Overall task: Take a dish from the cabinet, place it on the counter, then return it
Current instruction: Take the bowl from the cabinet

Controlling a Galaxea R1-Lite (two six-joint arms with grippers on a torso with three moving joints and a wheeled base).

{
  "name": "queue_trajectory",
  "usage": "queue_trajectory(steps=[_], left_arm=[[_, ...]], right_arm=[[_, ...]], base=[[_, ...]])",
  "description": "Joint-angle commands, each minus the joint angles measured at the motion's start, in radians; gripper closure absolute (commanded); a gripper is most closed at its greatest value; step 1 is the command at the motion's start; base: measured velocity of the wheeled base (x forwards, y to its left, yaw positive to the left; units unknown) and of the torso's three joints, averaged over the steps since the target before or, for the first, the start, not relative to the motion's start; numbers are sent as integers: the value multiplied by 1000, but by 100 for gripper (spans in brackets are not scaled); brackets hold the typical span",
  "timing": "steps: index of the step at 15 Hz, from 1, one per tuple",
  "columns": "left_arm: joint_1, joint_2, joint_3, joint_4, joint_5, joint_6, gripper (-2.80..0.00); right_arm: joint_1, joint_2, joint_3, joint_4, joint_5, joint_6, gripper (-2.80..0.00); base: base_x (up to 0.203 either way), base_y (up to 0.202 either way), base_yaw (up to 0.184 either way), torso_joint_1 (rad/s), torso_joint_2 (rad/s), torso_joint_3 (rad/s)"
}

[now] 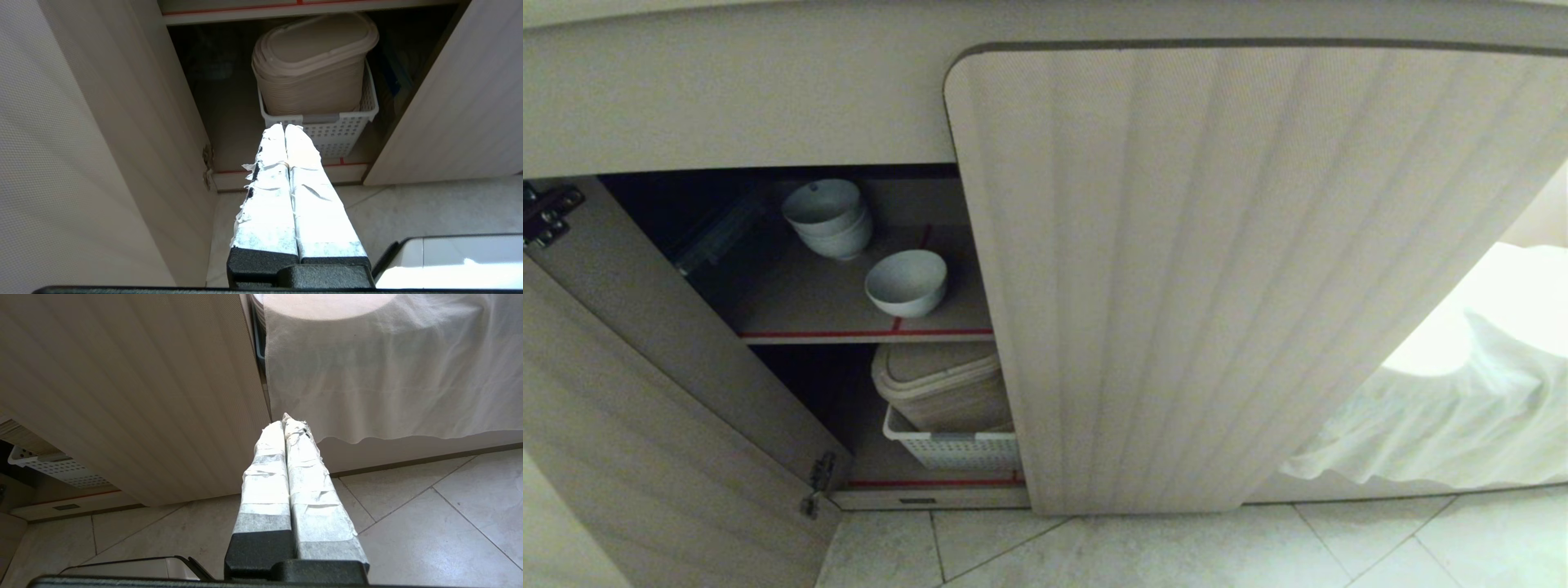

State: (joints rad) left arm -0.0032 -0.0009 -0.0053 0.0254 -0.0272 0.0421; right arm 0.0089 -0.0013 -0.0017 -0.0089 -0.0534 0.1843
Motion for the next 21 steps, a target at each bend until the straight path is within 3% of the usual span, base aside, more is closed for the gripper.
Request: queue_trajectory(steps=[1, 4, 7, 10, 15, 21], left_arm=[[0, 1, -7, 8, 1, -5, 0], [0, 8, -30, 46, 0, -4, 0], [0, 9, -98, 185, -4, -4, 0], [0, 40, -146, 230, -37, -4, 0], [-6, 218, -222, 238, -85, -5, 0], [-18, 491, -322, 240, -91, -7, 0]], right_arm=[[0, 1, 0, 0, 0, 1, 0], [0, 1, 0, 0, 0, 1, 0], [0, 1, 0, 0, 0, 1, 0], [0, 1, 0, 0, 0, 1, 0], [0, 1, 0, 0, 0, 1, 0], [0, 1, 0, 0, 0, 1, 0]], base=[[0, 0, 0, 0, 0, 0], [0, 0, 0, 0, 0, 0], [0, 0, 0, 0, 0, 0], [0, 0, 0, 0, 0, 0], [0, 0, 0, 0, 0, 0], [0, 0, 0, 0, 0, 0]])
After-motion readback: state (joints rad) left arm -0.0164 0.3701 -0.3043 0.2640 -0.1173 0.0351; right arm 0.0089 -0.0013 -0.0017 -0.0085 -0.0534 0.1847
